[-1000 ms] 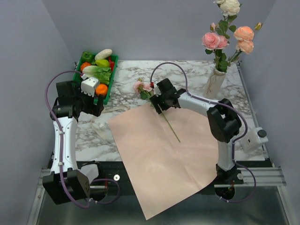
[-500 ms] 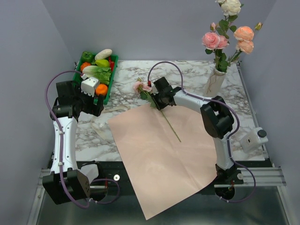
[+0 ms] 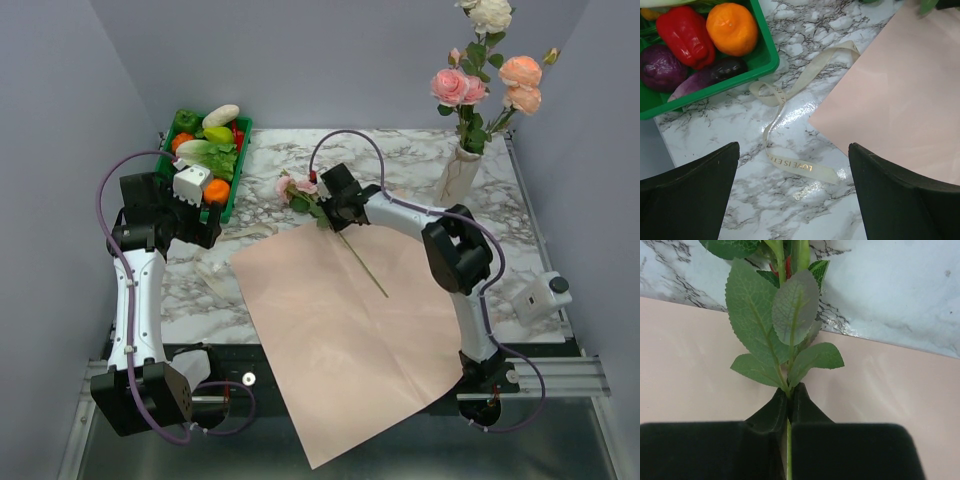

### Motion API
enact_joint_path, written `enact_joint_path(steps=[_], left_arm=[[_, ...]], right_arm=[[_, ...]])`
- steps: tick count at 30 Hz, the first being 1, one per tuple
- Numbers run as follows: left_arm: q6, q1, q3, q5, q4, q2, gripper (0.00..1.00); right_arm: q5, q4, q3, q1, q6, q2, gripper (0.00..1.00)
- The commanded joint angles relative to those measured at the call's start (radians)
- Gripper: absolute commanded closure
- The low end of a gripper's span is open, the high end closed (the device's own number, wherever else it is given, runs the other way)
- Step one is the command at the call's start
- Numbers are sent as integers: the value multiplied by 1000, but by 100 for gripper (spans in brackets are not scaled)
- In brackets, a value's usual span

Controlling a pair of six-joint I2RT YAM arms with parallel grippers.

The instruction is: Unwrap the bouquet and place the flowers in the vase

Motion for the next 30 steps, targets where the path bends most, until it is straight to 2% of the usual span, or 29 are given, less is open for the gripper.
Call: enact_joint_path(steps=[1, 5, 11, 14, 15, 17, 18, 21, 24, 30], left_arm=[[11, 7, -2, -10, 3, -12, 1], [8, 6, 0, 4, -8, -8, 1], [11, 6, -17, 3, -3, -17, 1], [14, 7, -20, -3, -1, -20, 1], [16, 7, -20, -3, -1, -17, 1], [19, 7, -20, 0, -1, -12, 1], [19, 7, -19, -2, 0, -11, 1], [20, 7, -20, 3, 6, 0, 1], [16, 7, -20, 9, 15, 6, 1], [10, 7, -14, 20, 26, 23, 1]], right_arm=[[53, 6, 68, 7, 37, -63, 99], [114, 40, 122, 9, -14, -198, 99], [142, 228, 111, 7, -156, -469, 99], [180, 386, 53, 7, -248, -627, 99], [194, 519, -6, 6, -271, -665, 99], [234, 644, -60, -2, -343, -740, 99], [252, 761, -82, -14, -370, -793, 99], [352, 961, -136, -63, -479, -856, 99], [444, 1073, -136, -147, -515, -872, 99], [568, 1138, -170, -310, -440, -858, 99]])
